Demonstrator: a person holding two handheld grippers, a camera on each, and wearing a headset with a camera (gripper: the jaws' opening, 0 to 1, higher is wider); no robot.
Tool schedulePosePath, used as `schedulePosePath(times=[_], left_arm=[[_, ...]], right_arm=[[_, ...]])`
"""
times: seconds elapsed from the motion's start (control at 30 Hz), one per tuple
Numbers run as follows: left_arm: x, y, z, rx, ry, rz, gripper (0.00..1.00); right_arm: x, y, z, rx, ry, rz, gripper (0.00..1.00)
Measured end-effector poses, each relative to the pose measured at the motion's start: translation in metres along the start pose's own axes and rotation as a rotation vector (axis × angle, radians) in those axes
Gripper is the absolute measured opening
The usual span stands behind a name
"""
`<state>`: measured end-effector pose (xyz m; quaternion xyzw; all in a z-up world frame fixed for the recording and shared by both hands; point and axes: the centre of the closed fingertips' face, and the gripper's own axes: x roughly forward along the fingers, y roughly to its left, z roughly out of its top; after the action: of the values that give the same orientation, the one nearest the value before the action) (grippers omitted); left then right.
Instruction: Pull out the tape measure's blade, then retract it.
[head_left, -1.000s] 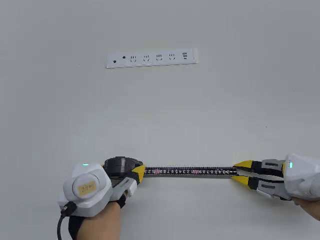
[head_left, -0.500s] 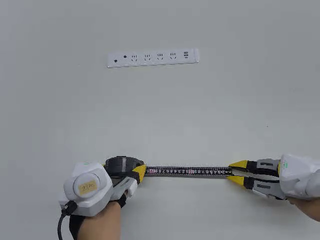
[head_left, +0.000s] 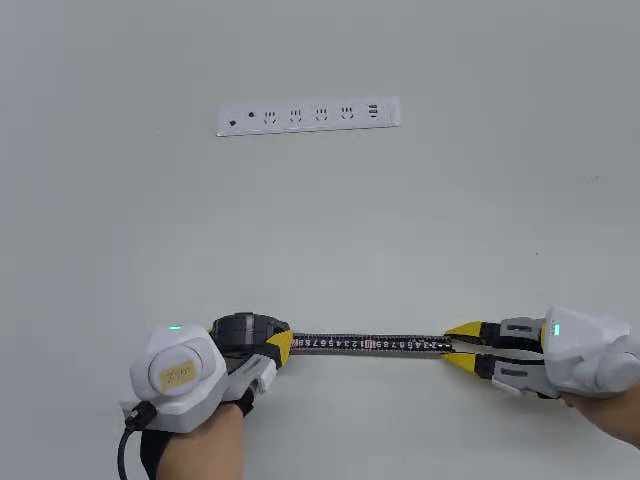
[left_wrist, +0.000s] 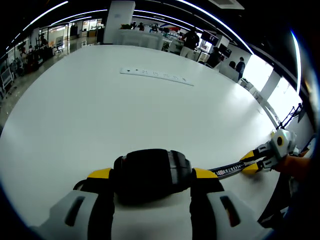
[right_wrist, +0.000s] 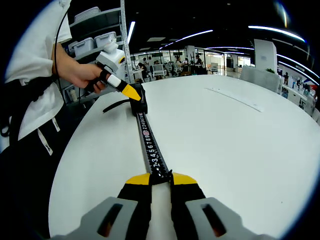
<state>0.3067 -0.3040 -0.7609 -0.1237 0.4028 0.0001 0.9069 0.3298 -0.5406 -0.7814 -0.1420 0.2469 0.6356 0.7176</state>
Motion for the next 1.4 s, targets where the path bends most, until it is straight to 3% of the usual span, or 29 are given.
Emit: schedulePosePath(times=[1.4], left_arm=[[0.0, 0.0, 0.0, 0.001, -0.001, -0.006, 0.58]], right_arm=[[0.057, 0.016, 0.034, 0.003, -0.062, 0.094, 0.11]])
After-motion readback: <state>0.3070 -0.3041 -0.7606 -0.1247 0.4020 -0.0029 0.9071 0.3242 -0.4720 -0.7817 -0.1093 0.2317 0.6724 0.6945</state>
